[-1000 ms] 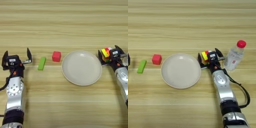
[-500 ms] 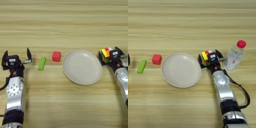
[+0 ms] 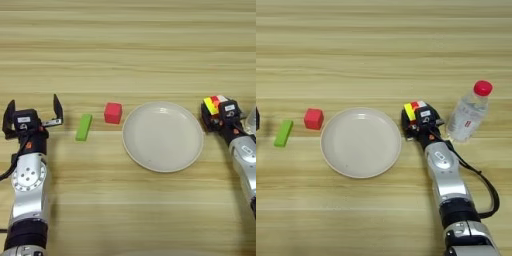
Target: Move the objects on the table
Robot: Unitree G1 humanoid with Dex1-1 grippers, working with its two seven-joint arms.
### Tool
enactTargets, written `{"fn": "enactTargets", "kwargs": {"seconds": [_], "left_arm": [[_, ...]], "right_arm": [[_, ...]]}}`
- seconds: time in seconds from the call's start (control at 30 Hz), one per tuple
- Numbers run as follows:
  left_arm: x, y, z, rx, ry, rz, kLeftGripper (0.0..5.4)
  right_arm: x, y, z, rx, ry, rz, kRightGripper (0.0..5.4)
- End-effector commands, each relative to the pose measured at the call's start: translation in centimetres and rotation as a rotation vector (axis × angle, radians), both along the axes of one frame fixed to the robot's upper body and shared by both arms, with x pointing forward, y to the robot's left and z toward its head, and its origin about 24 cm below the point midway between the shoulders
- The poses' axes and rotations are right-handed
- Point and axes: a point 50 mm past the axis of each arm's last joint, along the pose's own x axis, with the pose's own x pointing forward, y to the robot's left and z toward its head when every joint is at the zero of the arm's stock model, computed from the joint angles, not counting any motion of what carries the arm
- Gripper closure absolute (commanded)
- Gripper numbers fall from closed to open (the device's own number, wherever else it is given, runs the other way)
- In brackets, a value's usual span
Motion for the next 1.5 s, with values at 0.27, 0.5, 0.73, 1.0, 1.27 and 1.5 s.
{"fn": "enactTargets", "kwargs": {"seconds": [0.27, 0.5, 0.73, 1.0, 1.27, 1.5], "left_arm": [[-0.1, 0.2, 0.1, 0.012, 0.0, 0.004, 0.0], [-0.1, 0.2, 0.1, 0.012, 0.001, 0.004, 0.0], [0.0, 0.2, 0.1, 0.012, 0.003, 0.002, 0.0], [0.1, 0.0, 0.1, 0.013, 0.004, -0.002, 0.0], [0.1, -0.1, 0.1, 0.015, 0.006, -0.007, 0.0], [0.0, -0.1, 0.1, 0.014, 0.005, -0.006, 0.0]], "right_arm": [[0.3, -0.1, 1.2, 0.014, -0.061, -0.01, 2.08], [0.0, 0.2, 3.0, 0.02, -0.158, 0.001, 2.08], [-0.9, 1.5, 4.4, 0.025, -0.216, 0.062, 2.08], [-2.3, 4.1, 4.3, 0.039, -0.194, 0.208, 2.08], [-3.0, 5.4, 4.0, 0.024, -0.163, 0.3, 2.08], [-3.5, 6.4, 3.0, 0.025, -0.109, 0.364, 2.08]]}}
